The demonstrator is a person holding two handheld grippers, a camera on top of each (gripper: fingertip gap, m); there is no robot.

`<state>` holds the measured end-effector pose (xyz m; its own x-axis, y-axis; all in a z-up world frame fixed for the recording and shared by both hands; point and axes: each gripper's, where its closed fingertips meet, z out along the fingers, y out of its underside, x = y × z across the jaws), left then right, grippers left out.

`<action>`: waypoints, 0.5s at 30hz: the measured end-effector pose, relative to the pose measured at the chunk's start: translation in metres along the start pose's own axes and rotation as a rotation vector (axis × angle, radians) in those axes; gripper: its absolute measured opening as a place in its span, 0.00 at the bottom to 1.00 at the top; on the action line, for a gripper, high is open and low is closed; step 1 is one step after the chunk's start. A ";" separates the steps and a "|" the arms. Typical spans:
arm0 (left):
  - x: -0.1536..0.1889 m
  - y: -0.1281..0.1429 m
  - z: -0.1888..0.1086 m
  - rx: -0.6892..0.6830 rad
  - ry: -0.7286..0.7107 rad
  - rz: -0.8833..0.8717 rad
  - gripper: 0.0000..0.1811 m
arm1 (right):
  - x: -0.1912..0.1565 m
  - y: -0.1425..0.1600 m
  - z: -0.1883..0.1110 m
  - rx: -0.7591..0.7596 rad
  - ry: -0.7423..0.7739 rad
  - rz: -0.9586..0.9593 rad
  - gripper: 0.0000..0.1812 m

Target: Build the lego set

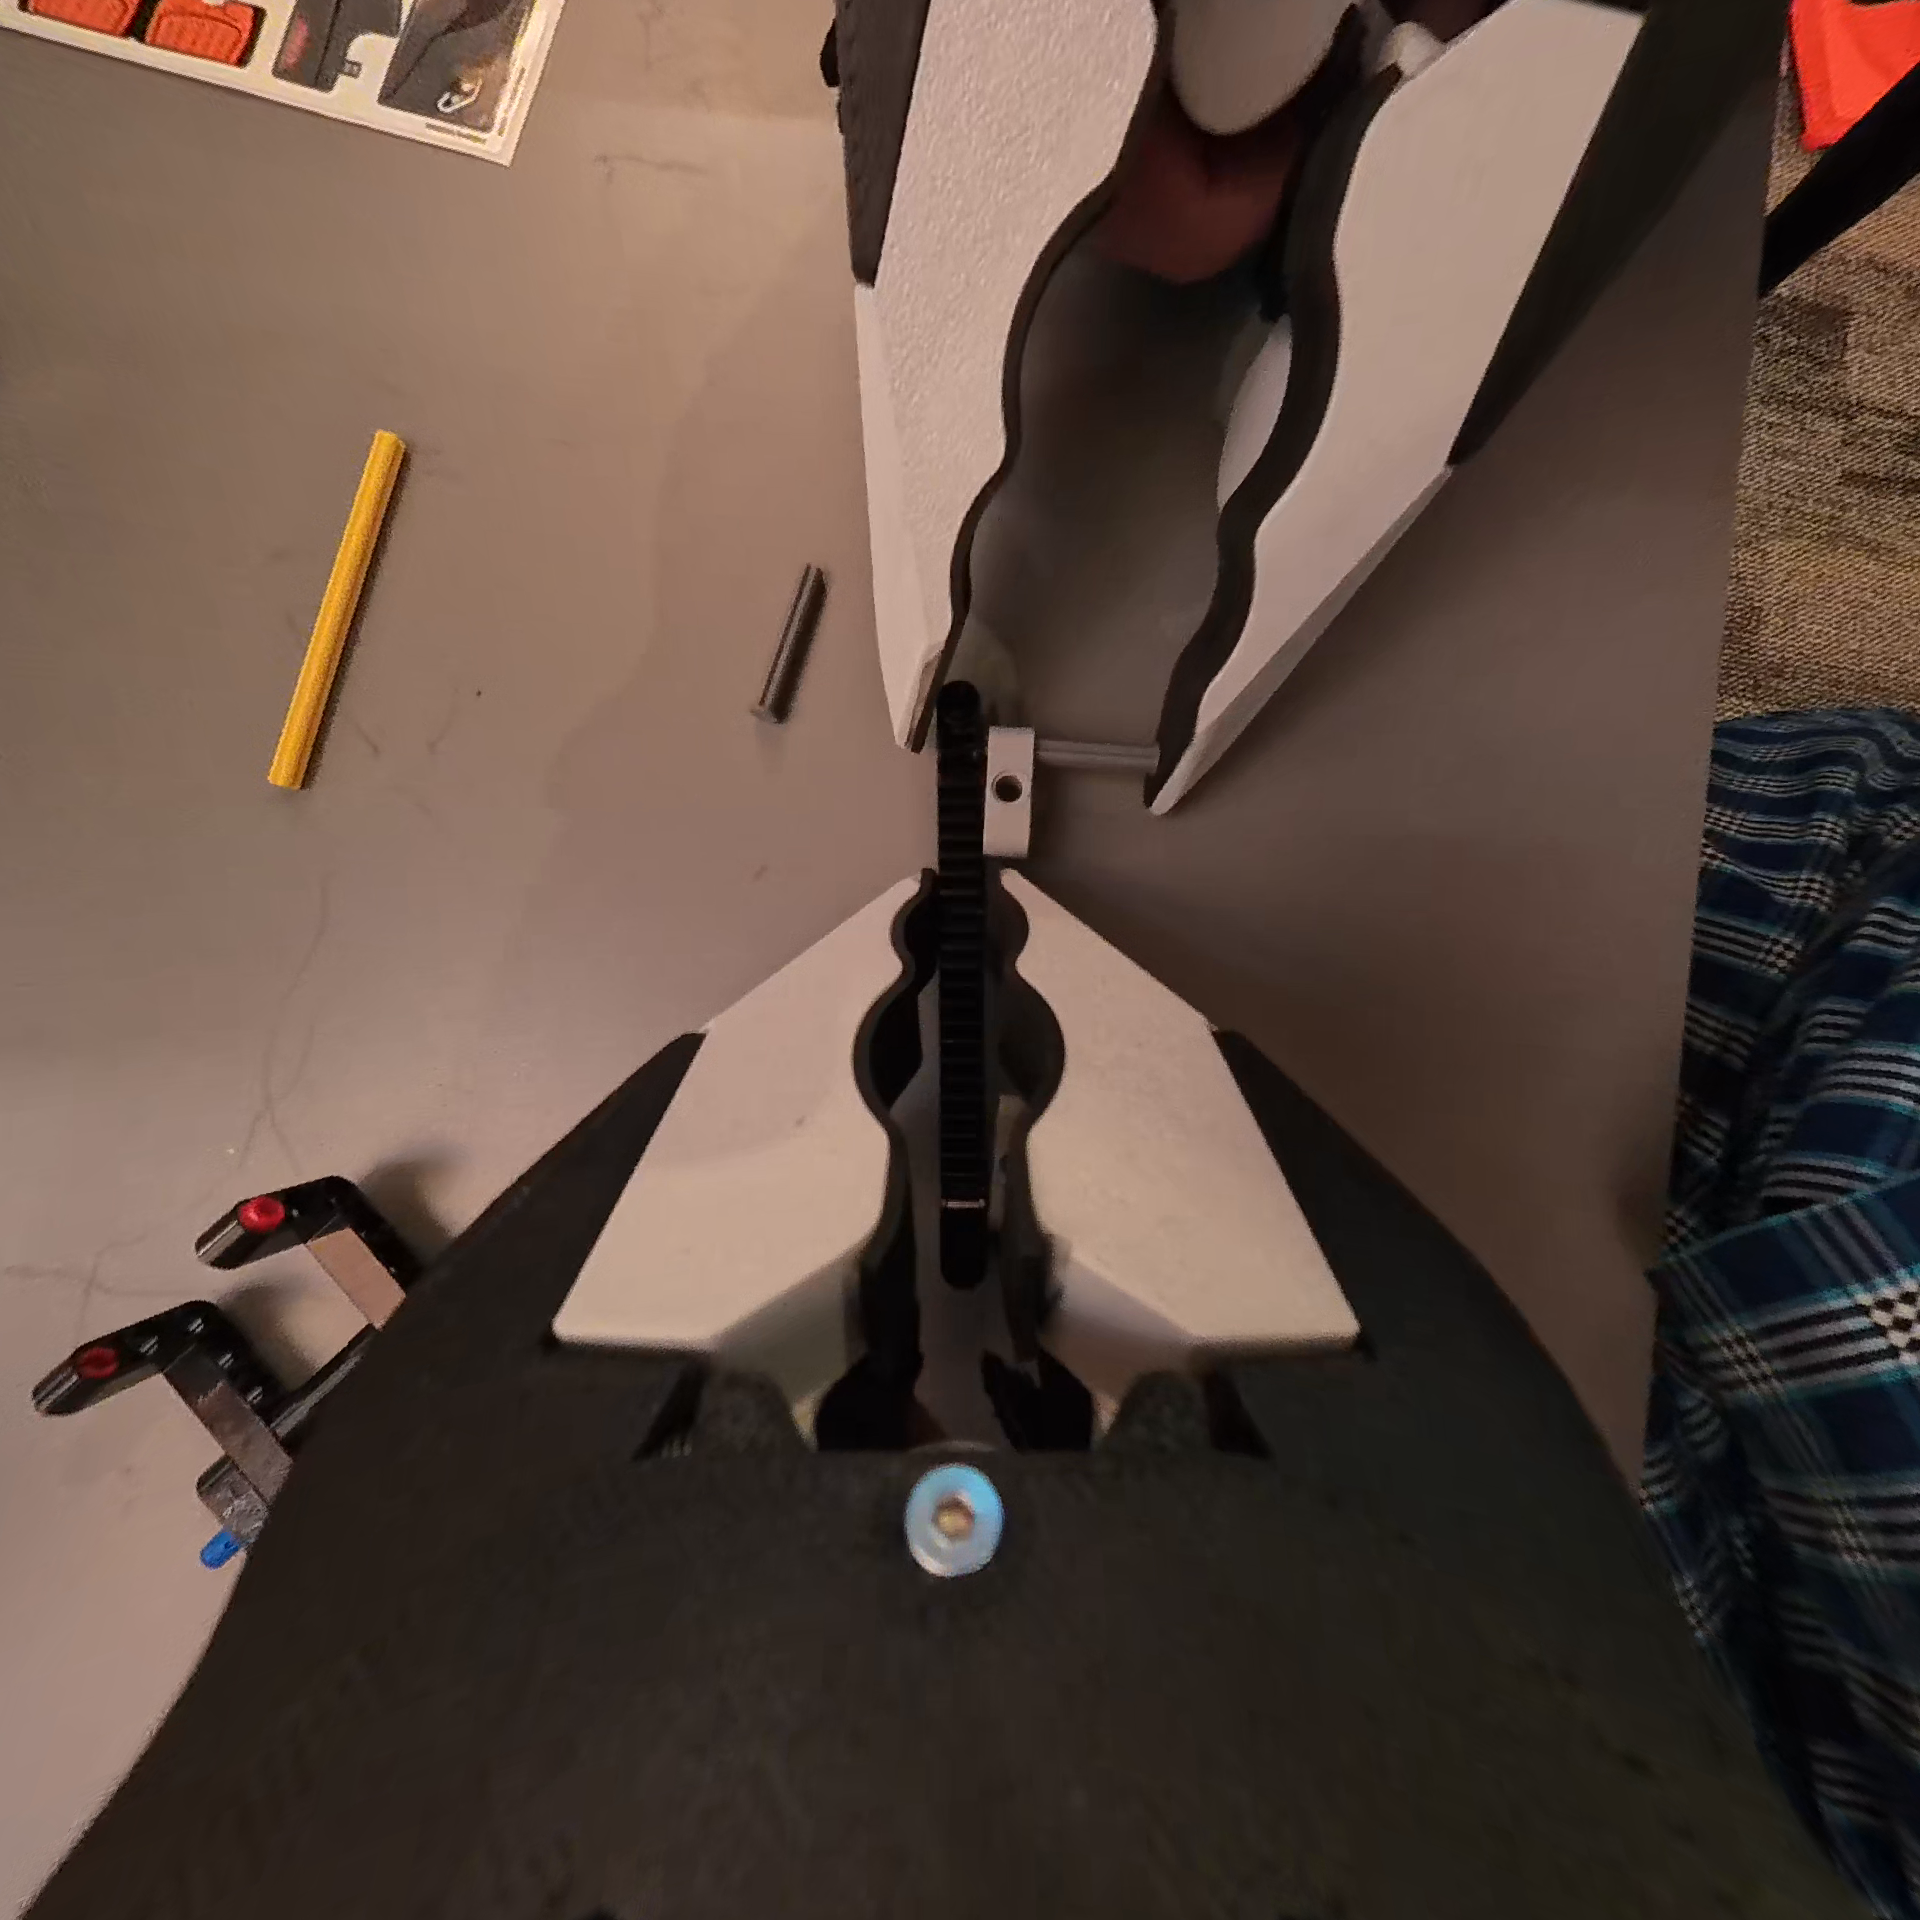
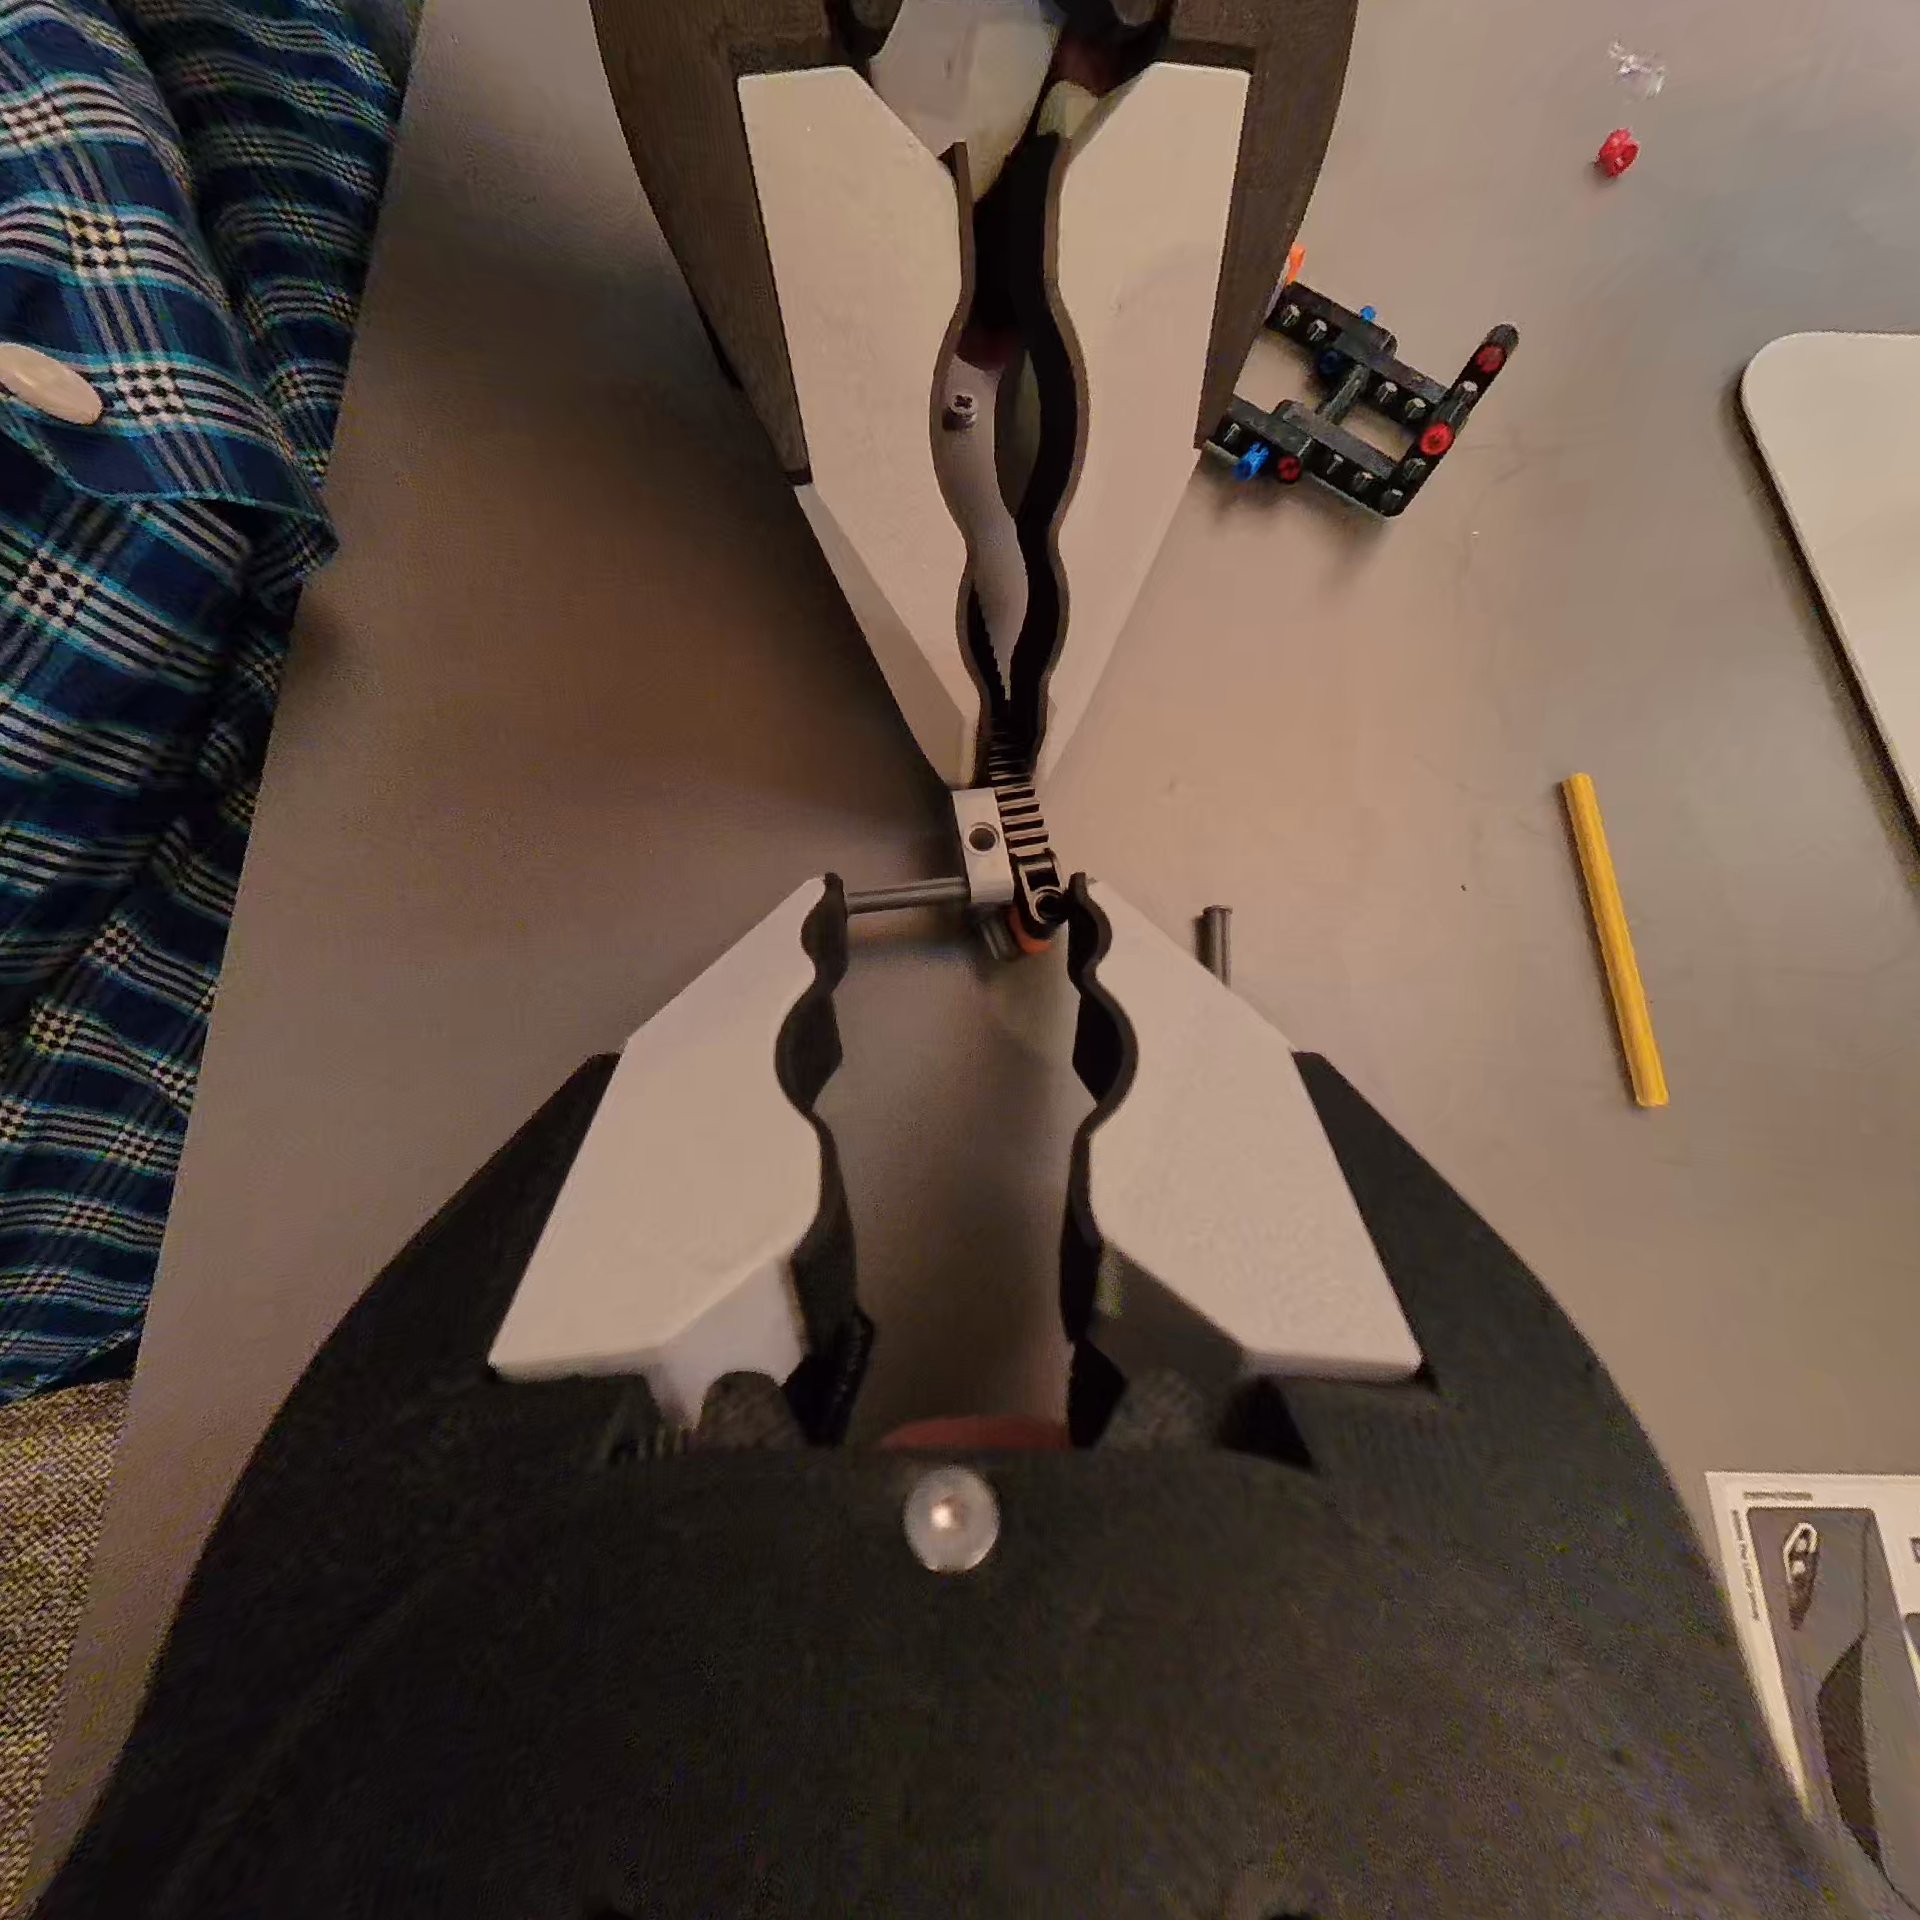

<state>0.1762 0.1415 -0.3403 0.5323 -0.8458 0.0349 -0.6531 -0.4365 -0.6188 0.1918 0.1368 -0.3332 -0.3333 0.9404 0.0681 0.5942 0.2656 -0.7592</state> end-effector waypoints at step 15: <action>-0.006 -0.009 -0.005 0.073 0.064 -0.177 0.03 | 0.015 -0.011 -0.023 0.107 0.139 0.062 0.28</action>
<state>0.1762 0.1485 -0.3310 0.5985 -0.7768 0.1959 -0.5104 -0.5583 -0.6541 0.1973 0.1527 -0.3084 -0.1894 0.9766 0.1019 0.5266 0.1886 -0.8289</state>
